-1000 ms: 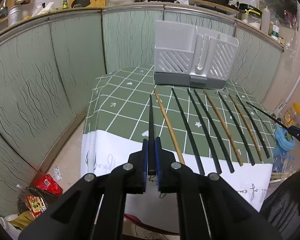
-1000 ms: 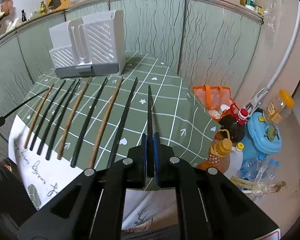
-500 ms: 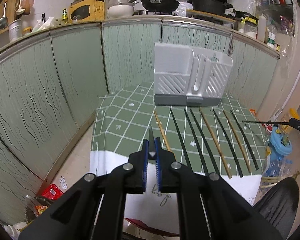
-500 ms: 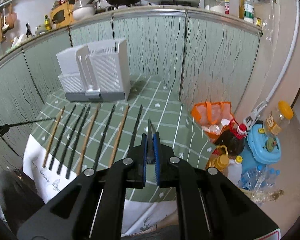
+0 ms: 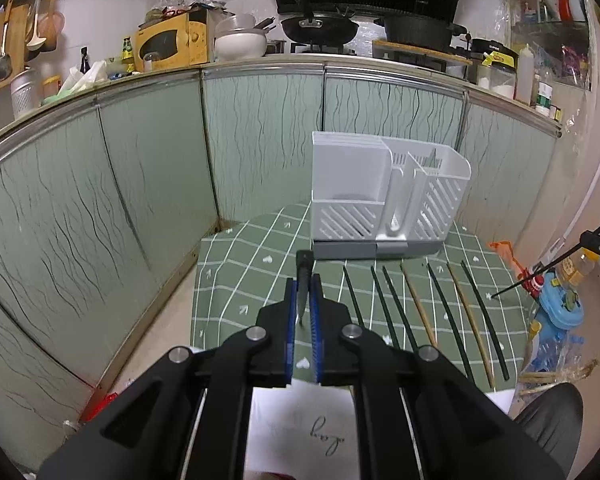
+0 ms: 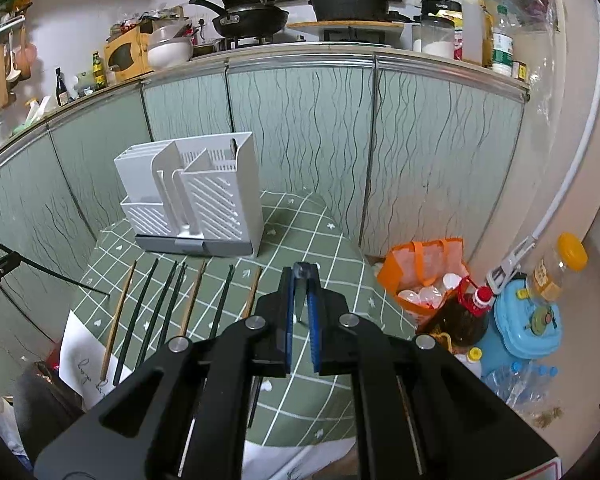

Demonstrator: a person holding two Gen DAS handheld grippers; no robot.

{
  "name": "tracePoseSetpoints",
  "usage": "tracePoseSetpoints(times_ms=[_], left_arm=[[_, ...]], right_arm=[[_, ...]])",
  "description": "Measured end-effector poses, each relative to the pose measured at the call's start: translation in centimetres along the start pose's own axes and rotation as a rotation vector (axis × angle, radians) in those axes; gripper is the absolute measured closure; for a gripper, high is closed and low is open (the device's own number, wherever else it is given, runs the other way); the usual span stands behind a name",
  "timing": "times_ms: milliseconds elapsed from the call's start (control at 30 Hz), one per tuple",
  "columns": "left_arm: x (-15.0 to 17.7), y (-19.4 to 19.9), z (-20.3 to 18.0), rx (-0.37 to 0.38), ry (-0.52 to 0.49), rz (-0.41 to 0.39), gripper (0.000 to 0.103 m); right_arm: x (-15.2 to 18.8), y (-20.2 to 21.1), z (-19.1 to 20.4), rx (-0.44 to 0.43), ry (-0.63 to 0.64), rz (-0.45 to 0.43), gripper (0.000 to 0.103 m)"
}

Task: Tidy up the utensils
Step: 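Lift and carry the black chopsticks in both tools toward the utensil holder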

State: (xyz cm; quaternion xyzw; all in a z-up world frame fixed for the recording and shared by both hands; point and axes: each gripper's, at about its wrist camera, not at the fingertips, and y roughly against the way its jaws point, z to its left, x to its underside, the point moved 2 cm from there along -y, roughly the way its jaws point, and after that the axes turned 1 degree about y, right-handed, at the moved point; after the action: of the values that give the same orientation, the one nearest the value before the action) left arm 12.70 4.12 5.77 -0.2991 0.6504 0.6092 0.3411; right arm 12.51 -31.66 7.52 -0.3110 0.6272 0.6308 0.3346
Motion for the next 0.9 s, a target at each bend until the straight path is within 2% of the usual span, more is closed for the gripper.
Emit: tracePoseSetpoints(times_ms=[267, 567, 833, 900], left_arm=[[-3.3, -0.3, -0.2, 0.021, -0.008, -0.015, 0.095], [-8.2, 1.1, -1.8, 0.086, -0.058, -0.061, 0.095], [-13.6, 3.4, -4.3, 0.217, -0.114, -0.082, 0.095], [-14.7, 3.7, -4.9, 0.229, -0.134, -0.091, 0.095]], right_arm=[[-3.7, -0.2, 0.5, -0.024, 0.016, -0.027, 0.097], [-8.3, 1.5, 1.6, -0.096, 0.045, -0.060, 0.097], [-13.3, 4.1, 1.9, -0.157, 0.077, -0.089, 0.097], [-14.4, 4.6, 2.1, -0.175, 0.088, -0.096, 0.097]])
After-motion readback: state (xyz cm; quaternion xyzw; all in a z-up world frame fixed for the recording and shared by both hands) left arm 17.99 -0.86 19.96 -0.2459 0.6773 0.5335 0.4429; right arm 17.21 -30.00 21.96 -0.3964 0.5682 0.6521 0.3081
